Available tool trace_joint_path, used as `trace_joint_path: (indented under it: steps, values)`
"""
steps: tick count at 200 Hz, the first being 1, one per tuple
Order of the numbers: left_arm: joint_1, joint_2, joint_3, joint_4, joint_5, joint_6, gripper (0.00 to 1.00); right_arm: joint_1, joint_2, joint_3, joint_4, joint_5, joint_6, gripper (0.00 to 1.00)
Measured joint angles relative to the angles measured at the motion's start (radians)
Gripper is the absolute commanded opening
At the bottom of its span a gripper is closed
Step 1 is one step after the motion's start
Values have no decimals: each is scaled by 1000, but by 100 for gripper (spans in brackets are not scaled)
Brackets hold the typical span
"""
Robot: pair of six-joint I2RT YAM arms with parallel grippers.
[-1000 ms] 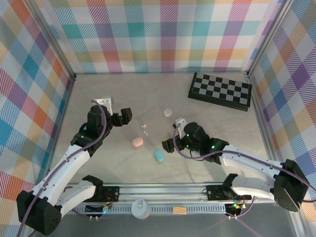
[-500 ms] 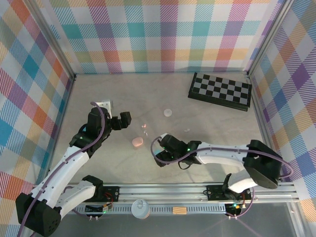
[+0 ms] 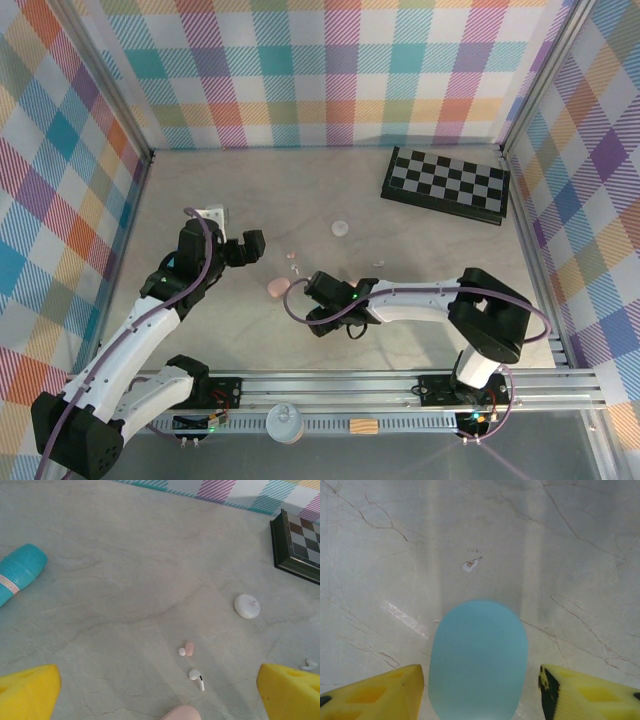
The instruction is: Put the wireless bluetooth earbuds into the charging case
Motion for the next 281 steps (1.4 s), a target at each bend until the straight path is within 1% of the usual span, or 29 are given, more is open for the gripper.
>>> trace_joint_path:
  steps: [13, 37, 75, 97, 124, 151, 176, 197, 205, 235, 262, 281]
  values:
    - [0, -4, 0, -4, 0, 0, 100, 2, 6, 2, -6, -2, -1, 55]
    - [0, -6, 0, -6, 0, 0, 100, 3, 13, 2, -10, -2, -2, 52]
    - [0, -6, 0, -7, 0, 0, 100, 3, 19, 2, -14, -2, -11, 41]
    - [0, -6, 0, -7, 0, 0, 100, 3, 19, 5, -14, -2, -23, 38]
    - [0, -6, 0, -7, 0, 8, 100, 3, 11, 4, -22, -6, -56, 37]
    - [0, -8, 0, -8, 32, 63, 100, -11, -59, 2, -51, -14, -143, 35]
    - [0, -22, 8, -23, 89, 143, 100, -64, -178, 3, -72, -78, -244, 35]
    - [0, -39, 22, -25, 172, 228, 100, -141, -261, 29, -116, -157, -352, 33]
    - [0, -41, 26, -24, 211, 258, 100, -168, -282, 47, -139, -186, -393, 31]
    - [-3, -33, 32, -23, 445, 365, 100, -264, -330, 146, -237, -290, -538, 30]
    - [-24, -29, 26, -2, 653, 418, 100, -299, -340, 232, -310, -369, -629, 31]
    - [-51, -26, 21, 28, 772, 448, 100, -306, -340, 277, -352, -422, -677, 31]
